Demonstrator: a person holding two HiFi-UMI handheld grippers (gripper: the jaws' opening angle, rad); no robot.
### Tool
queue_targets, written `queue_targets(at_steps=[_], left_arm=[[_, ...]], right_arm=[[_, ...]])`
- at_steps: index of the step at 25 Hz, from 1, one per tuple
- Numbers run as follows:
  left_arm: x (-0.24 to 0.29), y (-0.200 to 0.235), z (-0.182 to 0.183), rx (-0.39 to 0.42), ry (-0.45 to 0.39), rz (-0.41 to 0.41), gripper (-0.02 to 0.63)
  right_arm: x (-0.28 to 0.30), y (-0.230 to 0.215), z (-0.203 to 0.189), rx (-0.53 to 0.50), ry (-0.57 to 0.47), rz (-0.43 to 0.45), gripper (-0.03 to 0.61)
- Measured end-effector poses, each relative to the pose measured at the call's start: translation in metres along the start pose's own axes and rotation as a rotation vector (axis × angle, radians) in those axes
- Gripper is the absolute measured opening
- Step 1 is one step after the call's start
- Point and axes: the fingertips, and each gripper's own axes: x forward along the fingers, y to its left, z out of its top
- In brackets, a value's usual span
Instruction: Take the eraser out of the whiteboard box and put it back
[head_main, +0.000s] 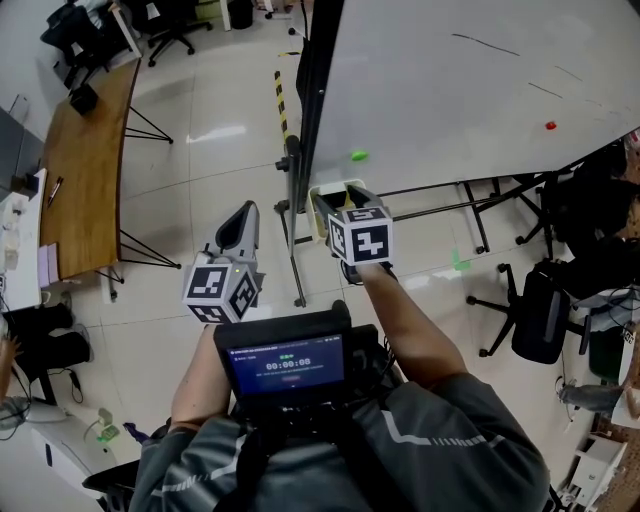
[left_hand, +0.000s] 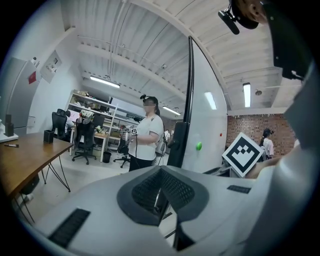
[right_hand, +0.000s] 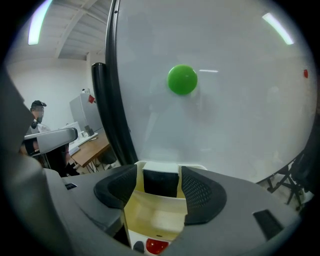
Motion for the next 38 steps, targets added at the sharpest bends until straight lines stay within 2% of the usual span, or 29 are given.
queue_targets(at_steps=[3,21,31,38], left_arm=[[0.002,0.003,0.0,-0.001,0.004,-0.011,0.032],[0.006,0.015,-0.007,-0.007,0.012,-0.045,0.031],[-0.002,0.013,-0.001,-0.001,0.011,-0.039,0.031],[-0.009,0.007,0.012,0.01,-0.01,-0.027,0.032]], right_arm=[[0.004,-0.003,-0.004,0.005,0.019,-0.024,0.287],[0.016,-0.001,-0.006,0.009,0.025,-0.077,0.29],[0.01,0.001,-0.003,-0.012,-0.018,-0.072,0.279],[-0.018,0.004,0.015,0.0,-0.099,-0.024,0.278]])
